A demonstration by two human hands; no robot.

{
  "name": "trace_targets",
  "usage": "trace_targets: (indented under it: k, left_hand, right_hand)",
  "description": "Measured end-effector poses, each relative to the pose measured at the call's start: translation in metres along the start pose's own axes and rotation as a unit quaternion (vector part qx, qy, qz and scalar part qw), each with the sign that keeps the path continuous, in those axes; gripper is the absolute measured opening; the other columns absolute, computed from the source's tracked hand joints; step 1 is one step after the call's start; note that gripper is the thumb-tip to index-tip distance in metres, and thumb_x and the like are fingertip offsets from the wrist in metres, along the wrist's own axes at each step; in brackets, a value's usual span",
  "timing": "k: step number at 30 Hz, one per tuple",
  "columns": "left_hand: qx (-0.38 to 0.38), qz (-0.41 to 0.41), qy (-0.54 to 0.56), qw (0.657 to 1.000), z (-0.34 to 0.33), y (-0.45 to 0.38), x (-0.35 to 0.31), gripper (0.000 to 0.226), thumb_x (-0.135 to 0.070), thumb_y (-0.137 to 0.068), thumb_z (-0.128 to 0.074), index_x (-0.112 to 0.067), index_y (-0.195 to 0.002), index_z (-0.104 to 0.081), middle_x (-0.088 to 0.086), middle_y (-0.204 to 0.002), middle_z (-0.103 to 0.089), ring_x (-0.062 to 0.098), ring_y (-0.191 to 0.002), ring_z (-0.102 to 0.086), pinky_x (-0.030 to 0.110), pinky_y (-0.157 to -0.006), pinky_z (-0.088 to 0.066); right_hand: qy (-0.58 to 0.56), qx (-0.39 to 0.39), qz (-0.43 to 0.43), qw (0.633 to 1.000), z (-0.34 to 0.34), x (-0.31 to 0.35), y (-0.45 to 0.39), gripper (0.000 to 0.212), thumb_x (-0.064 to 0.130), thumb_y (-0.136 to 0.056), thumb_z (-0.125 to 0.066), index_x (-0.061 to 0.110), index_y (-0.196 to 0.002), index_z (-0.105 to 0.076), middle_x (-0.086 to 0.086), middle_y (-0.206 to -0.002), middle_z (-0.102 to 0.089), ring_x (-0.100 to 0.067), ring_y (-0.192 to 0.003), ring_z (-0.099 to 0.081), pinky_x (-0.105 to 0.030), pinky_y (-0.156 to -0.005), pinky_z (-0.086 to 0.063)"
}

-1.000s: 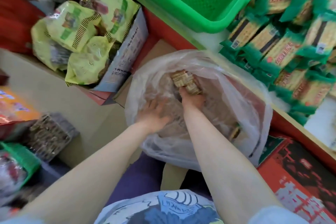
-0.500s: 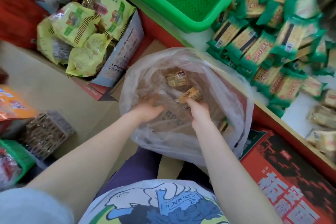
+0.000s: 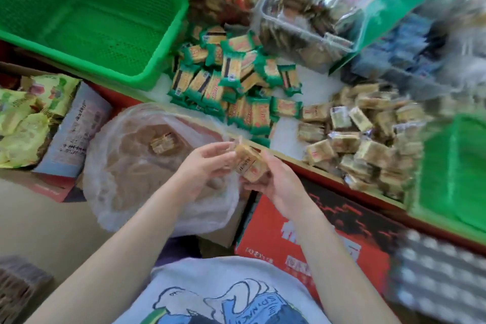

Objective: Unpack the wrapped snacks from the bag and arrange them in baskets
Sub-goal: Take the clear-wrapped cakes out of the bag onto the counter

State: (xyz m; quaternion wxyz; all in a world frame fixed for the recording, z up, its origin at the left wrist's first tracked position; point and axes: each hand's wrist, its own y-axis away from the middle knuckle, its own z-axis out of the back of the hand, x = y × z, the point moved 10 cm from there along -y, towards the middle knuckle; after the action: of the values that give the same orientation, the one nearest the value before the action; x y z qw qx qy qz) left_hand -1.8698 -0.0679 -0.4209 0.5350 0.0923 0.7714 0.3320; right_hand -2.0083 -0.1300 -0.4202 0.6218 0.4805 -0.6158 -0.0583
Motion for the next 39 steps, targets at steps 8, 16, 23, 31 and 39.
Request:
trace_targets:
  k: [8,16,23,31,39]
  left_hand:
    - [0.006,-0.047,-0.138,0.989,-0.146,-0.046,-0.005,0.019,-0.024,-0.093,-0.07,-0.017,-0.111,-0.071,0.005,-0.107,-0.073,0.015,-0.094,-0.067,0.023,-0.076,-0.059]
    - [-0.039,-0.018,-0.669,0.742,-0.115,-0.101,0.069,0.083,-0.05,-0.095,-0.053,-0.029,-0.16,-0.006,0.003,-0.168,0.007,0.028,-0.154,-0.005,0.051,-0.122,-0.016]
    - [-0.036,-0.026,-0.668,0.743,-0.113,-0.11,0.081,0.08,-0.067,-0.097,-0.035,-0.035,-0.16,0.002,0.001,-0.167,0.018,0.028,-0.155,0.0,0.051,-0.123,-0.01]
    - [-0.033,-0.069,-0.496,0.865,-0.103,-0.099,0.047,0.054,-0.054,-0.103,-0.036,-0.025,-0.147,-0.046,0.001,-0.162,-0.029,0.021,-0.146,-0.03,0.043,-0.112,-0.032]
    - [-0.31,0.023,-0.477,0.822,0.154,-0.012,0.078,0.054,-0.031,-0.097,-0.054,-0.012,-0.146,-0.045,0.021,-0.16,-0.025,0.036,-0.147,-0.024,0.048,-0.118,-0.026]
  right_hand:
    - [0.141,-0.133,0.012,0.981,0.16,0.014,0.061,0.03,0.043,-0.096,-0.064,0.014,-0.105,-0.068,0.0,-0.08,-0.073,-0.015,-0.069,-0.063,-0.029,-0.065,-0.048]
    - [0.072,-0.222,-0.013,0.972,0.219,0.032,0.001,0.033,0.037,-0.098,-0.062,0.006,-0.109,-0.07,-0.004,-0.086,-0.074,-0.011,-0.065,-0.064,-0.024,-0.059,-0.053]
    - [-0.022,-0.292,-0.028,0.956,0.236,0.024,-0.04,0.024,0.016,-0.099,-0.061,0.0,-0.116,-0.061,-0.015,-0.1,-0.07,-0.029,-0.092,-0.074,-0.029,-0.071,-0.062]
    - [0.036,-0.247,0.036,0.968,0.162,0.025,-0.006,0.015,0.022,-0.1,-0.06,0.008,-0.104,-0.063,-0.012,-0.095,-0.071,-0.022,-0.078,-0.071,-0.033,-0.077,-0.061]
    - [0.15,-0.026,-0.073,0.986,-0.06,-0.055,-0.074,0.019,0.025,-0.1,-0.061,0.008,-0.108,-0.062,-0.008,-0.09,-0.073,-0.017,-0.069,-0.071,-0.025,-0.065,-0.058]
